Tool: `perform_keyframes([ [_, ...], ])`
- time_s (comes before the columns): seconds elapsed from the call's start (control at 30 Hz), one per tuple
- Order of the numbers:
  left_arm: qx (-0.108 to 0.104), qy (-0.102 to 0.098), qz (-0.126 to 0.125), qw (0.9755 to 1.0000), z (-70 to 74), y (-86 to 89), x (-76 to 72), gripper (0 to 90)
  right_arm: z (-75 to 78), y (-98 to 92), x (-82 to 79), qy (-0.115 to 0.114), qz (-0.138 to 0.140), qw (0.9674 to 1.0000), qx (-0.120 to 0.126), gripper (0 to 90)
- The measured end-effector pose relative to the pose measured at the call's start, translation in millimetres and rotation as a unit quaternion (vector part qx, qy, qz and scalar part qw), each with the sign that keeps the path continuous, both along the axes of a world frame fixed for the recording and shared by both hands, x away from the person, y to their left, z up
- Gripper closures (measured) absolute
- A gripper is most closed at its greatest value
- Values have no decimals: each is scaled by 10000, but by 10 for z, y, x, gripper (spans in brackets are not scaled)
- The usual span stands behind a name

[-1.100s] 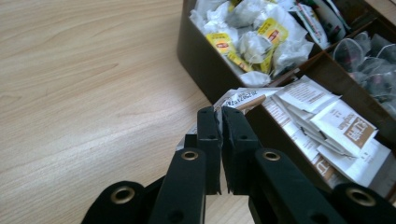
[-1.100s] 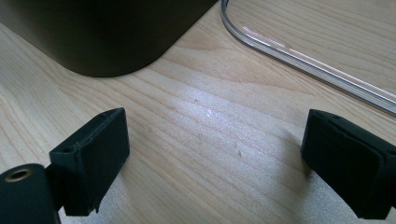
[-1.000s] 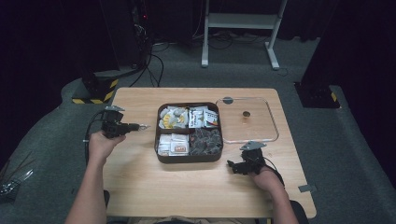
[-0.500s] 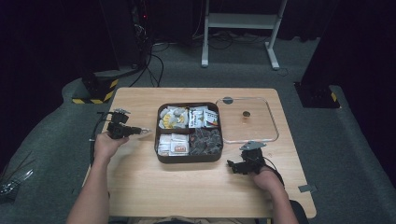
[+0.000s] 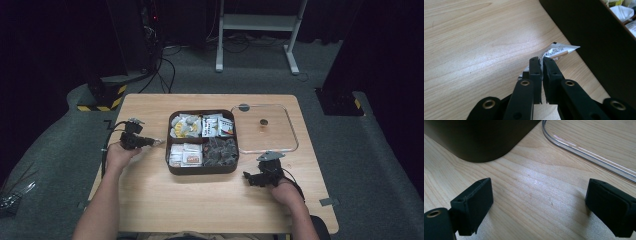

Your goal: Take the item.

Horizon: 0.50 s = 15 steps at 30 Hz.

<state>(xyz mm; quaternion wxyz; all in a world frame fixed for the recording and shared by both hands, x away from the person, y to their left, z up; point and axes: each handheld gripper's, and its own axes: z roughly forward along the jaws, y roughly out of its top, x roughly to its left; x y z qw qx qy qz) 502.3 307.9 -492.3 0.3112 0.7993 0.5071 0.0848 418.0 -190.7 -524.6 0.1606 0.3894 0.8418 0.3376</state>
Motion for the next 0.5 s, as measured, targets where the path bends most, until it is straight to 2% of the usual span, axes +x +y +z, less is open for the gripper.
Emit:
perform_keyframes([
  [0.1,-94,5,30,10000,-22,9,20,853,1,1,-2,1,-7,10000,-5,77],
  [0.27,-99,-12,78,9999,-15,11,17,811,1,0,-3,2,-9,10000,-5,78],
  [0.37,-123,26,62,9999,-3,17,6,688,0,0,-4,1,-12,10000,2,78],
  [0.5,-66,-64,73,9999,37,13,-30,614,0,-2,-6,-2,-11,10000,0,78],
])
